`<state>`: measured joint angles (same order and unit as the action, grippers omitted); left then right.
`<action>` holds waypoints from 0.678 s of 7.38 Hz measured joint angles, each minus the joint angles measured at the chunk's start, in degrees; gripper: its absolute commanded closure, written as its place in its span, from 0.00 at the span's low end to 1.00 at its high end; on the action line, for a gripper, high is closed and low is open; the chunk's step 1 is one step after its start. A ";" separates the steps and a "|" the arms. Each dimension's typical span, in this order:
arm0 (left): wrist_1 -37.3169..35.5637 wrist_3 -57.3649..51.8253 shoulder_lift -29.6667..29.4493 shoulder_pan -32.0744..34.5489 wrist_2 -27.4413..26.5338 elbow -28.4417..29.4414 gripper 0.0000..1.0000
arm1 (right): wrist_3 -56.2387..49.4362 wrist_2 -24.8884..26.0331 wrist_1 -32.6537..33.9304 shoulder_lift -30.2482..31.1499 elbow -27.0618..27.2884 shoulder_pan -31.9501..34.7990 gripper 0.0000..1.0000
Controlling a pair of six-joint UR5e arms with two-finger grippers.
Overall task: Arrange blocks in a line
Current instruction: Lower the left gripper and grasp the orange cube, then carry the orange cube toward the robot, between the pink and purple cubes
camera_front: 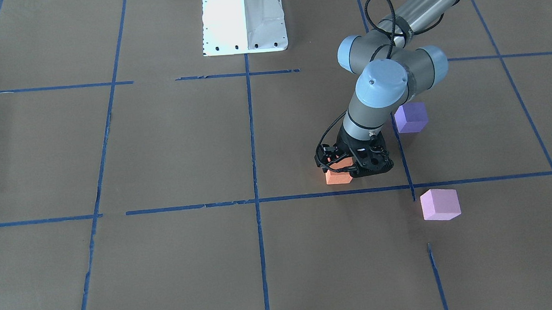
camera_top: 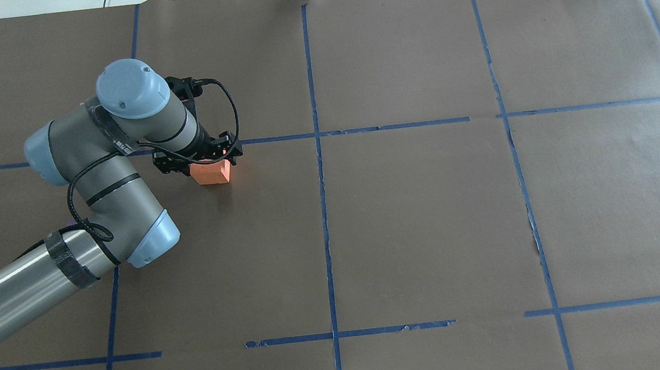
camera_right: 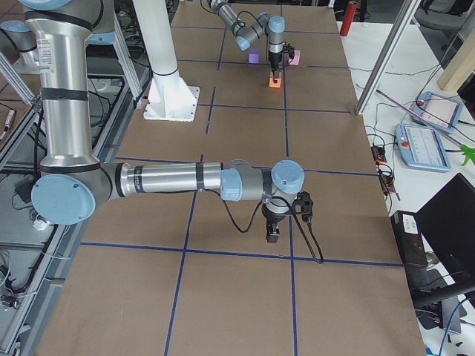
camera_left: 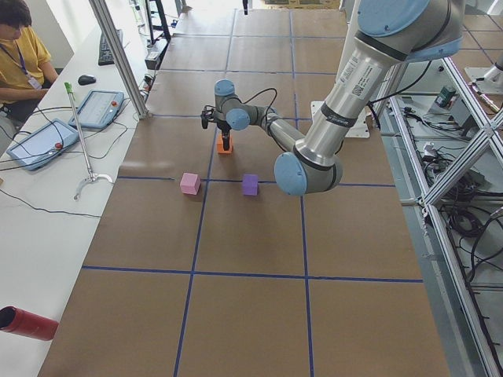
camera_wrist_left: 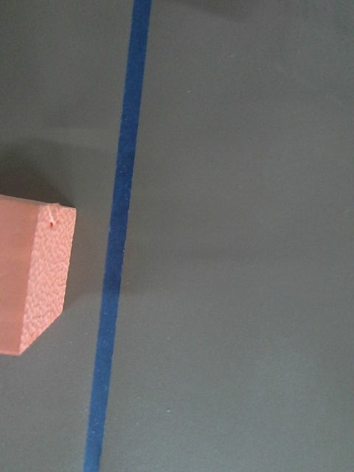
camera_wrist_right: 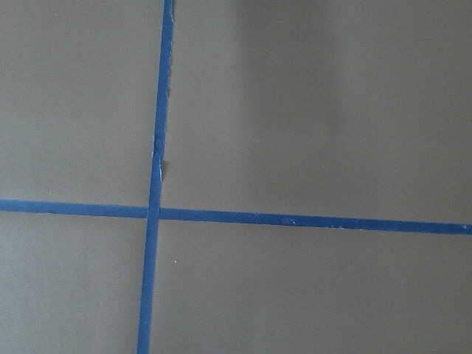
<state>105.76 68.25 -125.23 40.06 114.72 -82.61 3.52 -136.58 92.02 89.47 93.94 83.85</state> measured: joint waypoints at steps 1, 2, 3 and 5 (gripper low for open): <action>0.20 -0.18 -0.01 -0.19 0.15 0.27 0.76 | 0.00 0.00 0.00 0.00 0.00 0.00 0.00; 0.25 -0.33 -0.01 -0.13 0.39 0.30 0.78 | 0.00 0.00 0.00 0.00 0.00 0.00 0.00; 0.23 -0.42 0.00 0.41 0.72 0.06 0.80 | 0.00 0.00 0.00 0.00 0.00 0.00 0.00; -0.39 -3.41 3.51 3.72 4.84 -3.99 0.80 | 0.00 0.00 0.00 0.00 0.01 0.00 0.00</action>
<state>105.38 64.84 -121.72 43.78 119.56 -86.60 3.51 -136.58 92.02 89.47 93.94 83.85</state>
